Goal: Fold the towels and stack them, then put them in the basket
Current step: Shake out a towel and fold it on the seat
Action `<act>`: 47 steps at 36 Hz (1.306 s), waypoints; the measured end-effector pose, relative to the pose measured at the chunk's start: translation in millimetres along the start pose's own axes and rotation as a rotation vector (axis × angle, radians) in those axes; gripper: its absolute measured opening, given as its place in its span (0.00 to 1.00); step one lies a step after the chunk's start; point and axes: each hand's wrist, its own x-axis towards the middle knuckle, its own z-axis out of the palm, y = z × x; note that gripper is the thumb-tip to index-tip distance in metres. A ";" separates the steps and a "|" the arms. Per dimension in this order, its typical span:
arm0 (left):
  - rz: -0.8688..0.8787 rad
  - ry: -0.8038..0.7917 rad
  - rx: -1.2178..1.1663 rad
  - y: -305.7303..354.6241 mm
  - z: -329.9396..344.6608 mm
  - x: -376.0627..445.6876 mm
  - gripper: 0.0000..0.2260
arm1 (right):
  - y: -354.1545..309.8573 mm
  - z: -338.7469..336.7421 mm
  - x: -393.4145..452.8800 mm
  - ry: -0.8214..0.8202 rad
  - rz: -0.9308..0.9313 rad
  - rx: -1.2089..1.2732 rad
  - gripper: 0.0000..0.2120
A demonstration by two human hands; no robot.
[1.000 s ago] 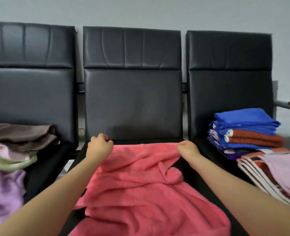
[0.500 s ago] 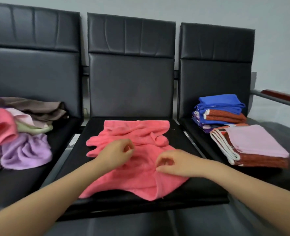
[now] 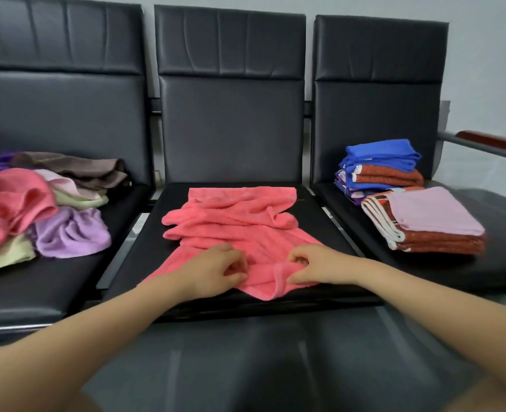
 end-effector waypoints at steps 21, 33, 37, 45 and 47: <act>-0.008 0.041 -0.024 -12.3 13.7 -6.6 0.26 | -8.4 -1.2 -4.1 0.284 -0.122 0.527 0.06; 0.067 0.386 -0.108 10.8 6.8 15.2 0.16 | -23.2 -43.6 13.5 0.601 -0.057 1.133 0.09; 0.117 0.483 -0.415 28.7 0.6 32.8 0.08 | -23.6 -49.1 26.3 0.627 -0.024 1.172 0.10; -0.101 0.374 -0.910 47.2 0.6 40.0 0.02 | -17.9 -62.9 43.3 0.649 0.016 1.225 0.11; -0.189 0.347 -0.880 45.6 3.8 44.9 0.06 | -21.6 -61.4 46.2 0.616 0.002 1.226 0.10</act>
